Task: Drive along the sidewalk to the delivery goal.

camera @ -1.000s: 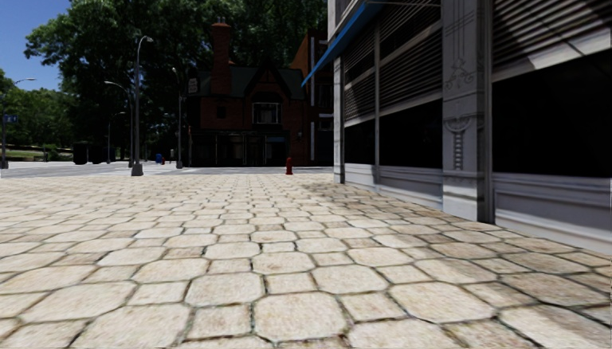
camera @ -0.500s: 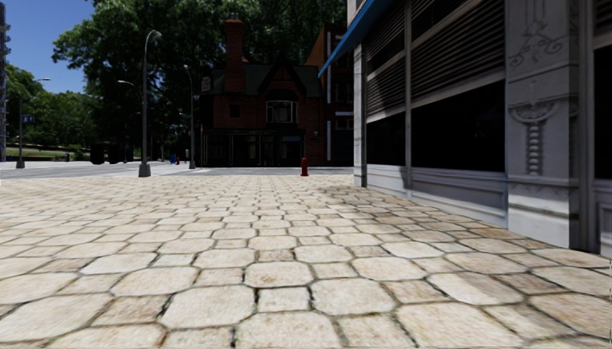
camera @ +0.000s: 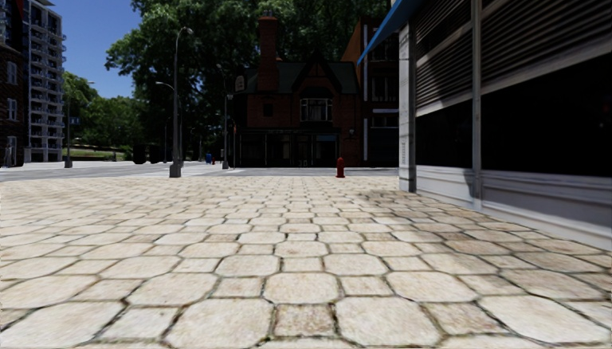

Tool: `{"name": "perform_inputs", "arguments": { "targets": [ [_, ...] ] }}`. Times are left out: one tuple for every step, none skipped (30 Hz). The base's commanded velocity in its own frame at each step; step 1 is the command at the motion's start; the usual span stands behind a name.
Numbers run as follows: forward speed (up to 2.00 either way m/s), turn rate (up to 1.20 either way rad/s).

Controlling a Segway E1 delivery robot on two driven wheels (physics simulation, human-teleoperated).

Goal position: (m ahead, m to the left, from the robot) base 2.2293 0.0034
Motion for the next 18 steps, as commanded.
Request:
{"name": "perform_inputs", "arguments": {
  "targets": [
    [2.0,0.0],
    [2.0,0.0],
    [2.0,0.0],
    [2.0,0.0],
    [2.0,0.0],
    [2.0,0.0],
    [2.0,0.0],
    [2.0,0.0],
    [2.0,0.0],
    [2.0,0.0],
    [2.0,0.0],
    [2.0,0.0],
    [2.0,0.0],
    [2.0,0.0],
    [2.0,0.0],
    [2.0,0.0],
    [1.94,0.0],
    [1.84,0.11]
  ]
}}
